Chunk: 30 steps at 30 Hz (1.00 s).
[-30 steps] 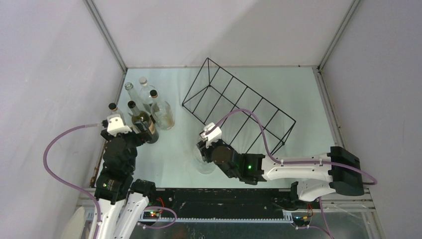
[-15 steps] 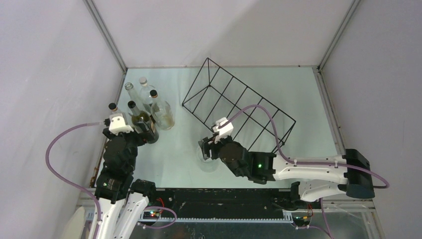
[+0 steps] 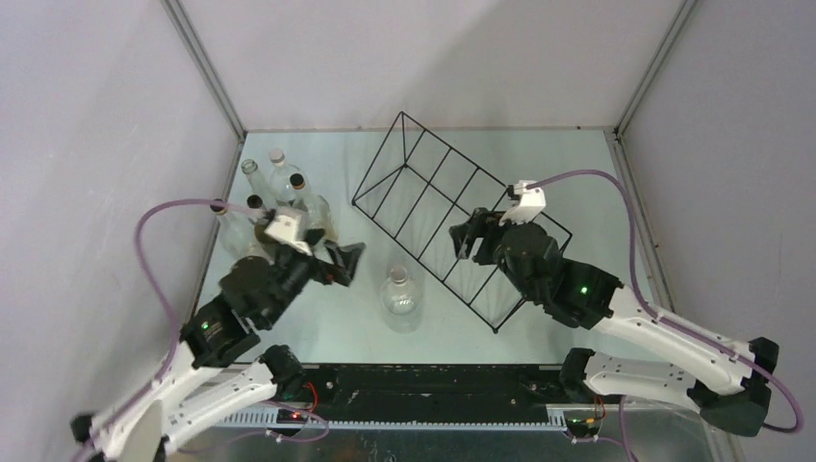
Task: Take the wine bottle off the wine rack
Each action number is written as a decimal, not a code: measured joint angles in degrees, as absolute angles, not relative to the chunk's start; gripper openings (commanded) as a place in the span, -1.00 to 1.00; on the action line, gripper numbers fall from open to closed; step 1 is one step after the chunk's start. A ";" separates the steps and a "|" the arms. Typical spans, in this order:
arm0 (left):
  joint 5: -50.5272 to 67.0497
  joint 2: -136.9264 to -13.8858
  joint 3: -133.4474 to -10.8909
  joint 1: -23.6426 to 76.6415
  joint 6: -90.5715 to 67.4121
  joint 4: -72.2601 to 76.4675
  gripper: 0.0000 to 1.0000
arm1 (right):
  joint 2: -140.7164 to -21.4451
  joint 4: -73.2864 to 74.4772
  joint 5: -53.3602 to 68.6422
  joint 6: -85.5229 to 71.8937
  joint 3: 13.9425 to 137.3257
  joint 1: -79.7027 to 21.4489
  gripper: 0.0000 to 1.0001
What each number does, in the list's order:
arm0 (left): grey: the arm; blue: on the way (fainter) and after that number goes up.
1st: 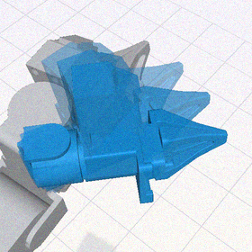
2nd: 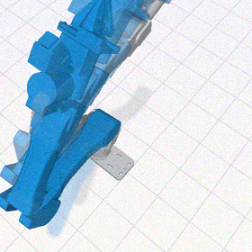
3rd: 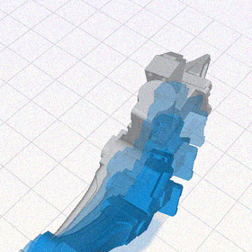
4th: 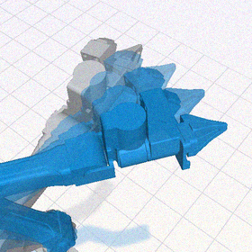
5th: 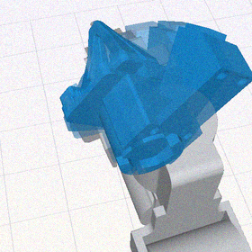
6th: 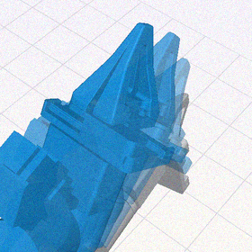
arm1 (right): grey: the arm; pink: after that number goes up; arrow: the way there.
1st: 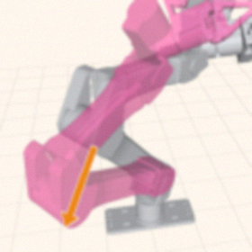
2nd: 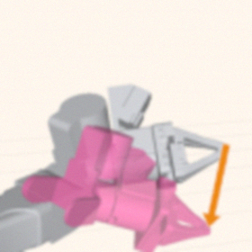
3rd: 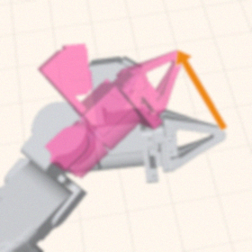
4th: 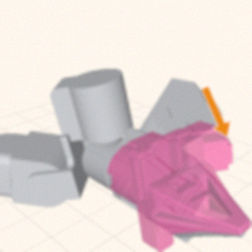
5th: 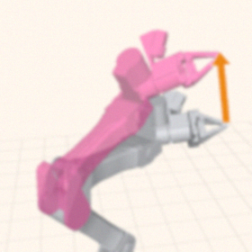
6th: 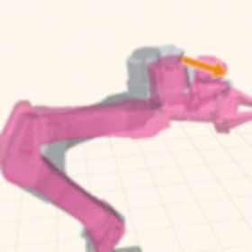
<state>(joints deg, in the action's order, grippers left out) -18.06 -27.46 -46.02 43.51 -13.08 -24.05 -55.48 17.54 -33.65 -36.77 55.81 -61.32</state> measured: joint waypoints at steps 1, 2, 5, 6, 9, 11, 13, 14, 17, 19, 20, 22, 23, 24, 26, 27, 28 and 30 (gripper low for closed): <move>-20.29 -29.10 -46.24 48.36 -13.04 -23.22 0.99 | -54.85 20.03 -32.84 -38.02 55.81 -59.33 0.42; -22.39 -31.18 -46.39 52.18 -13.06 -22.24 0.99 | -54.33 22.39 -31.79 -39.07 55.81 -57.95 0.42; -27.99 -38.79 -46.52 59.83 -13.10 -19.42 1.00 | -52.84 27.88 -30.15 -41.06 55.77 -55.61 0.42; -29.34 -41.36 -46.50 61.56 -13.15 -18.44 1.00 | -51.18 29.98 -29.52 -41.91 55.33 -54.92 0.42; -31.40 -46.15 -46.22 64.14 -13.28 -16.73 0.99 | -48.38 31.64 -28.91 -42.70 54.13 -54.22 0.42; -32.69 -47.86 -46.17 65.60 -13.52 -15.42 1.00 | -45.80 32.93 -28.32 -43.31 52.69 -53.69 0.42; -33.45 -48.93 -46.17 66.83 -13.61 -14.11 0.99 | -44.18 33.71 -28.08 -43.68 51.57 -53.25 0.42; -33.95 -49.56 -46.17 67.64 -13.69 -13.50 0.99 | -43.53 34.06 -27.90 -44.01 50.96 -52.99 0.42; -34.72 -51.07 -46.17 69.71 -14.35 -12.23 0.99 | -42.59 34.89 -27.29 -44.64 49.36 -52.42 0.42; -35.73 -51.72 -45.82 70.85 -15.25 -11.33 0.95 | -42.59 35.27 -26.81 -44.82 48.60 -52.23 0.41; -36.05 -51.77 -45.36 71.16 -15.70 -11.09 0.92 | -42.59 35.46 -26.61 -44.91 48.34 -52.16 0.41; -36.93 -51.72 -43.88 71.50 -16.71 -10.26 0.82 | -42.59 35.48 -26.09 -45.06 47.92 -52.10 0.41; -37.26 -51.72 -43.07 71.57 -17.10 -9.87 0.77 | -42.59 35.44 -25.78 -45.06 47.77 -52.10 0.41; -37.45 -51.72 -42.50 71.64 -17.45 -9.74 0.75 | -42.59 35.42 -25.56 -45.08 47.55 -52.10 0.41; -38.33 -51.77 -41.19 72.20 -18.04 -9.43 0.69 | -42.59 35.33 -25.04 -45.08 47.13 -52.10 0.40; -38.81 -51.77 -40.77 72.60 -18.15 -9.34 0.64 | -42.59 35.31 -24.82 -45.08 46.94 -52.10 0.40; -39.11 -51.77 -40.45 72.95 -18.24 -9.06 0.62 | -42.59 35.29 -24.58 -45.08 46.74 -52.10 0.40; -39.94 -51.94 -39.77 73.69 -18.52 -8.14 0.54 | -42.63 35.29 -24.14 -45.08 46.52 -52.10 0.40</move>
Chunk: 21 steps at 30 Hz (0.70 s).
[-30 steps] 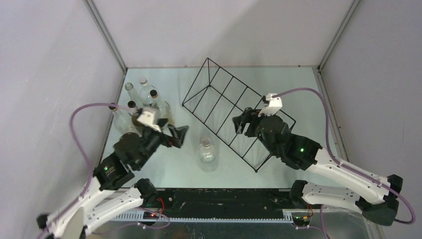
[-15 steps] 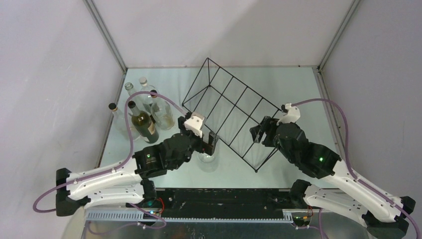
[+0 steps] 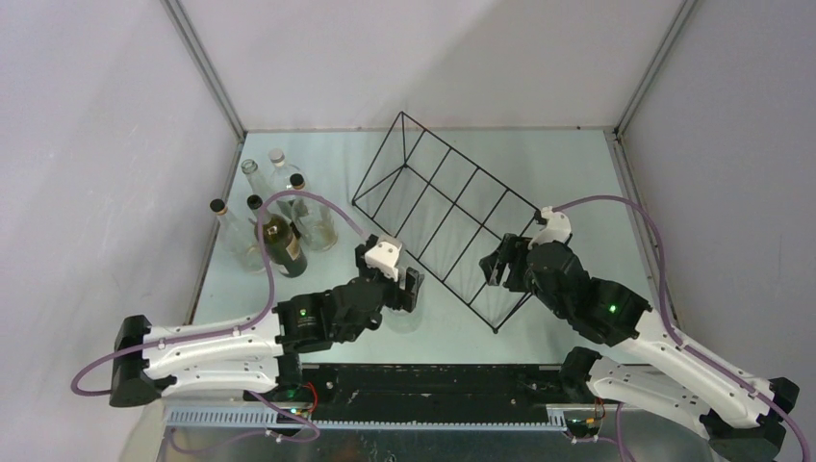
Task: Take the wine bottle off the wine rack
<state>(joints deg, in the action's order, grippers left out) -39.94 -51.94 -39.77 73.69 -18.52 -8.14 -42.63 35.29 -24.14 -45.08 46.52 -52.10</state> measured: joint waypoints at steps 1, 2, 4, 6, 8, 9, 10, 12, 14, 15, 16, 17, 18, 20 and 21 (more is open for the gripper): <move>-40.36 -52.16 -39.57 73.95 -18.61 -7.81 0.50 | -42.65 35.20 -24.03 -45.08 46.50 -52.10 0.40; -40.60 -52.34 -39.40 74.13 -18.68 -7.62 0.48 | -42.65 35.07 -23.88 -45.08 46.48 -52.10 0.40; -41.15 -52.66 -39.11 74.39 -18.68 -7.38 0.45 | -42.70 34.87 -23.66 -45.08 46.39 -52.10 0.40; -41.87 -52.95 -39.11 74.50 -18.70 -7.29 0.43 | -42.85 34.61 -23.31 -45.06 46.26 -52.10 0.40; -42.09 -52.99 -39.11 74.50 -19.00 -7.29 0.41 | -43.09 34.57 -22.98 -45.06 46.19 -52.10 0.40; -42.15 -52.99 -39.11 74.50 -19.09 -7.29 0.40 | -43.20 34.57 -22.74 -45.06 46.19 -52.10 0.39; -42.35 -52.99 -39.05 74.50 -19.20 -7.22 0.38 | -43.29 34.54 -22.63 -45.06 46.19 -52.10 0.39; -42.54 -52.93 -38.41 74.50 -19.55 -6.59 0.34 | -43.46 34.41 -22.35 -45.06 46.17 -52.10 0.39; -42.92 -52.82 -37.47 74.50 -19.66 -6.50 0.31 | -43.51 34.26 -22.17 -45.06 46.17 -52.10 0.39; -42.98 -52.82 -37.08 74.50 -19.70 -6.59 0.30 | -43.57 34.17 -22.15 -45.06 46.17 -52.10 0.39; -42.98 -52.84 -36.67 74.50 -19.75 -6.59 0.28 | -43.62 34.15 -22.09 -45.06 46.17 -52.10 0.39; -42.98 -52.84 -36.60 74.50 -19.75 -6.59 0.27 | -43.64 34.15 -22.00 -45.08 46.17 -52.10 0.39; -42.98 -52.84 -36.51 74.50 -19.84 -6.61 0.27 | -43.68 34.15 -21.96 -45.08 46.15 -52.10 0.39; -43.00 -52.84 -36.51 74.50 -19.99 -6.55 0.23 | -43.72 34.15 -21.78 -45.08 46.15 -52.10 0.39; -43.11 -52.84 -36.51 74.50 -20.01 -6.55 0.21 | -43.72 34.17 -21.76 -45.08 46.15 -52.12 0.39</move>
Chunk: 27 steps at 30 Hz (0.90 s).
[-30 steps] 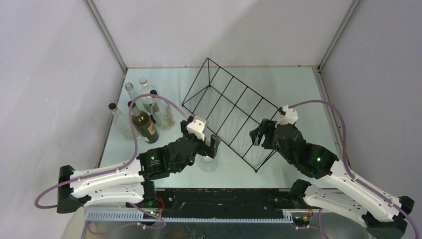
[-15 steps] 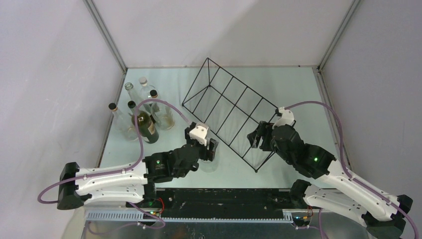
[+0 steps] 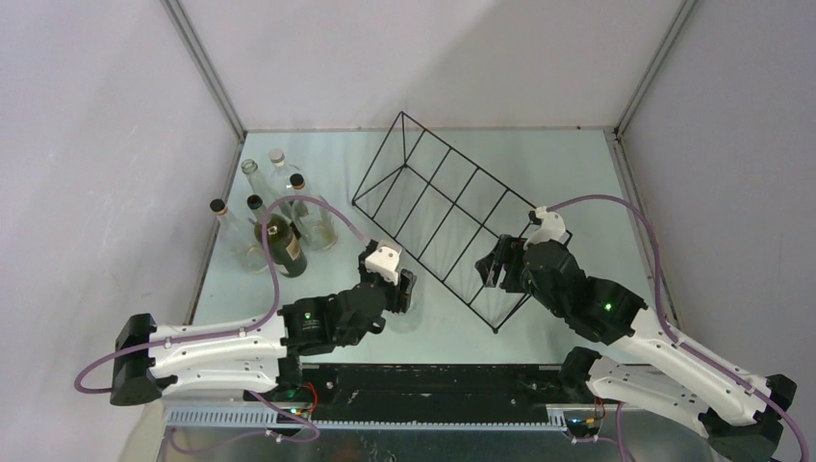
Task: Take the wine bottle off the wine rack
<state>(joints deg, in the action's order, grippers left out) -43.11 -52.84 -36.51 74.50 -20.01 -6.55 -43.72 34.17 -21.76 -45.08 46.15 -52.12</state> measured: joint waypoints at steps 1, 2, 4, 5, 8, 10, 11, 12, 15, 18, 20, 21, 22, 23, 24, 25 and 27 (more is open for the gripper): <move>-43.18 -52.84 -36.51 74.50 -20.01 -6.55 0.17 | -43.72 34.17 -21.76 -45.08 46.15 -52.12 0.39; -43.22 -52.84 -36.51 74.50 -20.01 -6.57 0.15 | -43.72 34.17 -21.76 -45.08 46.13 -52.12 0.39; -43.31 -52.84 -36.51 74.52 -19.99 -6.52 0.04 | -43.72 34.22 -21.74 -45.08 46.11 -52.12 0.39; -43.31 -52.84 -36.51 74.54 -19.99 -6.48 -0.05 | -43.72 34.22 -21.74 -45.08 46.11 -52.12 0.39; -43.48 -52.95 -36.51 74.63 -19.68 -6.35 -0.34 | -43.70 34.22 -21.74 -45.08 46.06 -52.12 0.39; -43.86 -53.25 -36.53 74.67 -19.59 -6.24 -0.53 | -43.46 34.22 -21.71 -45.08 45.71 -52.12 0.39; -44.01 -53.36 -36.53 74.70 -19.53 -6.11 -0.60 | -43.20 34.22 -21.71 -45.08 45.32 -52.12 0.39; -44.29 -53.39 -36.53 74.70 -19.53 -6.13 -0.74 | -42.98 34.22 -21.71 -45.08 45.06 -52.12 0.39; -44.88 -53.36 -36.53 74.78 -19.53 -6.17 -0.98 | -42.26 34.26 -21.65 -45.08 44.23 -52.12 0.39; -46.11 -53.01 -36.53 74.74 -19.57 -6.85 -1.00 | -41.98 34.26 -21.61 -45.08 43.86 -52.12 0.39; -46.44 -52.14 -36.53 74.02 -19.57 -7.97 -1.00 | -41.95 34.26 -21.61 -45.08 43.75 -52.12 0.39; -46.44 -51.51 -36.47 73.45 -19.57 -8.75 -1.00 | -41.95 34.24 -21.58 -45.06 43.72 -52.12 0.39; -46.37 -50.48 -36.27 72.34 -19.57 -9.76 -1.00 | -41.95 34.20 -21.58 -45.06 43.64 -52.12 0.39; -46.26 -49.32 -35.99 71.09 -19.53 -10.63 -1.00 | -41.93 34.20 -21.54 -45.06 43.53 -52.12 0.39; -46.09 -48.29 -35.64 69.80 -19.55 -11.31 -1.00 | -41.93 34.13 -21.43 -45.06 43.38 -52.12 0.39; -45.82 -46.76 -35.07 67.83 -19.57 -12.08 -1.00 | -41.95 34.11 -21.28 -45.06 43.18 -52.12 0.39; -45.15 -43.40 -34.00 62.83 -19.49 -13.96 -1.00 | -42.00 34.02 -21.08 -45.04 42.68 -52.12 0.39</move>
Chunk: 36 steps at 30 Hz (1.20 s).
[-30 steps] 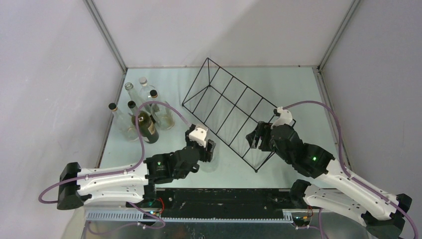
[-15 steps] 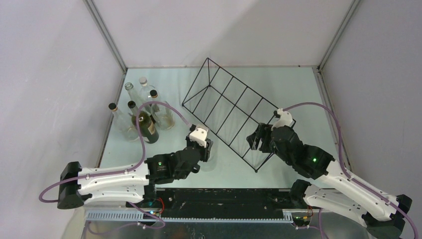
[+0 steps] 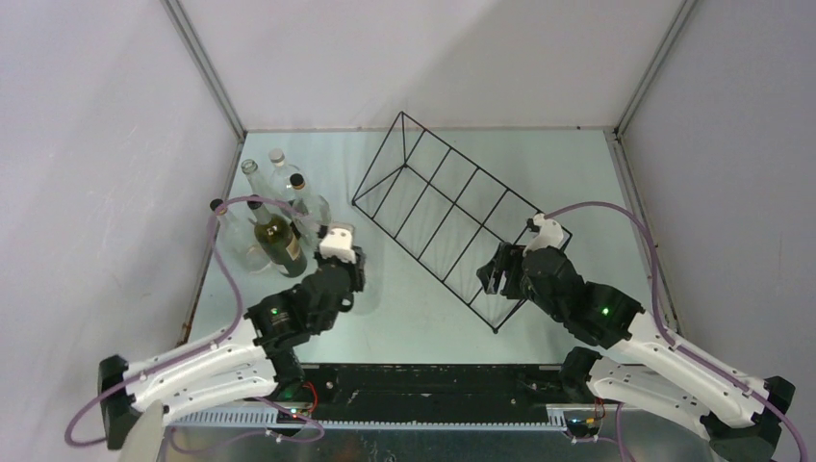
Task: Take the wine bottle off the wine rack
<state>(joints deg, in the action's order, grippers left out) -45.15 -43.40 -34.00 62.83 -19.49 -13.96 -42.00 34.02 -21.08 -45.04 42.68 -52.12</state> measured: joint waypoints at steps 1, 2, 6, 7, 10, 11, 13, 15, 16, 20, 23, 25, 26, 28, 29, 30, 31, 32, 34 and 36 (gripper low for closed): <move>-44.97 -42.02 -33.58 60.58 -19.46 -14.72 -1.00 | -42.02 33.89 -20.91 -45.04 42.46 -52.12 0.39; -44.73 -40.51 -33.28 57.74 -19.25 -15.64 -1.00 | -42.04 33.80 -20.80 -45.04 42.30 -52.12 0.39; -43.90 -37.21 -32.67 49.41 -18.00 -17.19 -1.00 | -42.50 33.28 -20.25 -45.04 41.71 -52.12 0.39; -43.27 -36.95 -32.62 47.62 -17.76 -17.26 -1.00 | -42.68 33.17 -20.10 -45.04 41.67 -52.12 0.39; -41.21 -37.19 -32.64 41.89 -17.45 -17.15 -1.00 | -43.33 32.40 -19.49 -45.01 41.47 -52.12 0.39; -40.47 -37.56 -32.62 39.92 -17.39 -17.10 -1.00 | -43.42 32.34 -19.38 -45.01 41.47 -52.12 0.39; -39.64 -38.13 -32.62 37.04 -16.93 -16.19 -1.00 | -43.86 31.97 -19.18 -44.99 41.45 -52.12 0.39; -38.52 -39.05 -32.62 33.91 -16.36 -14.72 -1.00 | -44.25 31.73 -19.03 -44.91 41.43 -52.12 0.39; -38.09 -39.48 -32.60 32.82 -16.21 -14.15 -1.00 | -44.42 31.62 -18.94 -44.82 41.43 -52.12 0.39; -35.70 -41.78 -32.60 28.45 -14.85 -10.63 -1.00 | -44.86 31.55 -18.61 -44.49 41.43 -52.12 0.39; -34.83 -43.64 -32.60 26.87 -13.74 -7.97 -1.00 | -44.99 31.57 -18.55 -44.38 41.41 -52.12 0.39; -34.37 -44.82 -32.62 26.39 -12.95 -6.24 -1.00 | -45.12 31.55 -18.44 -44.38 41.39 -52.12 0.39; -34.26 -45.36 -32.60 26.28 -12.67 -5.39 -1.00 | -45.23 31.53 -18.35 -44.36 41.39 -52.10 0.39; -34.17 -46.44 -32.62 26.20 -12.08 -3.81 -1.00 | -45.39 31.31 -18.17 -44.36 41.25 -52.10 0.39; -34.20 -46.85 -32.60 26.17 -11.81 -3.14 -1.00 | -45.39 31.16 -18.13 -44.36 41.12 -52.10 0.39; -34.20 -47.27 -32.60 26.11 -11.60 -2.52 -1.00 | -45.39 31.16 -18.09 -44.34 41.01 -52.10 0.39; -34.20 -47.79 -32.60 26.09 -11.38 -1.72 -0.98 | -45.39 31.16 -17.93 -44.29 40.95 -52.10 0.39; -34.28 -48.21 -32.60 26.06 -11.18 -1.08 -0.95 | -45.39 31.18 -17.85 -44.18 40.95 -52.10 0.39; -34.44 -48.90 -32.60 26.06 -10.76 -0.12 -0.80 | -45.39 31.14 -17.72 -44.05 40.95 -52.10 0.39; -34.70 -49.32 -32.60 26.06 -10.50 0.40 -0.37 | -45.39 31.16 -17.72 -43.92 40.95 -52.10 0.39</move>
<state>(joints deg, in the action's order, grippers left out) -34.70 -49.32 -32.60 26.06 -10.50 0.40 -45.39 31.16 -17.72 -43.92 40.95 -52.10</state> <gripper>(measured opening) 0.418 0.695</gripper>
